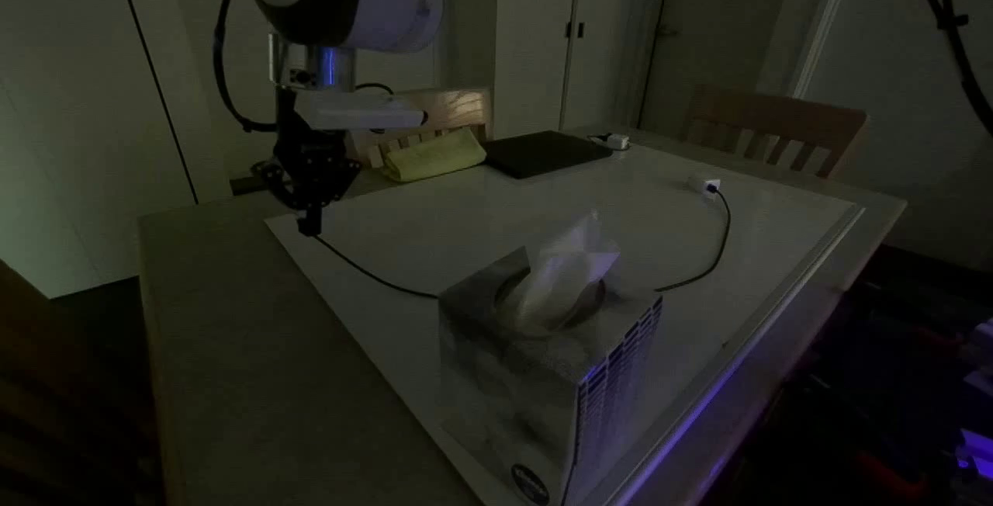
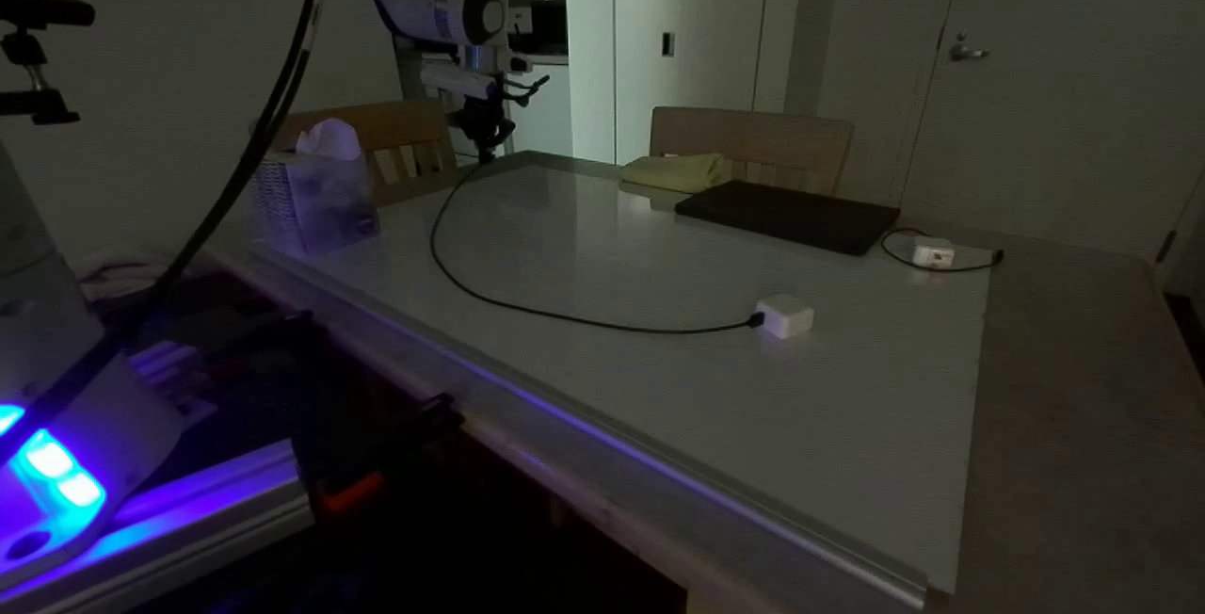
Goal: Unwind the charger on the table
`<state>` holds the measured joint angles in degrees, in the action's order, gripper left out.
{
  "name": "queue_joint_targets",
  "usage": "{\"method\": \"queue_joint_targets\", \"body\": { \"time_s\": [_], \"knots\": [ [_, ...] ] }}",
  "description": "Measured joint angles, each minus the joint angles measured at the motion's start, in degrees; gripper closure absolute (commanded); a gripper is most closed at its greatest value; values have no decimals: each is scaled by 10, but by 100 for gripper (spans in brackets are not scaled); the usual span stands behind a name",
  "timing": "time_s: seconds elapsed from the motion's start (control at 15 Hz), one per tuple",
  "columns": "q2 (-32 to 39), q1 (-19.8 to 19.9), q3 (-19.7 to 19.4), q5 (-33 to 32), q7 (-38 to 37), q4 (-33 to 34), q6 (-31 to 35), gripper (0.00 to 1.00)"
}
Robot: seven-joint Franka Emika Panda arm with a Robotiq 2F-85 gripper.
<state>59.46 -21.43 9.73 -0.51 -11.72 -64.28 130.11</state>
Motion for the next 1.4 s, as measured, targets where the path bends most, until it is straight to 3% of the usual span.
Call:
{"method": "queue_joint_targets", "body": {
  "time_s": [0.2, 0.47, 0.53, 0.73, 1.2, 1.4],
  "knots": [
    [10, 0, 27, 0, 72, 5, -3, 99],
    [13, 1, 35, -1, 130, 11, -34, 99],
    [13, 1, 33, -1, 131, 12, -40, 72],
    [13, 1, 26, -1, 131, 15, -43, 56],
    [4, -8, 16, -5, 94, 15, -37, 6],
    [-19, -20, -2, -6, 26, -3, -18, 0]
  ]
}}
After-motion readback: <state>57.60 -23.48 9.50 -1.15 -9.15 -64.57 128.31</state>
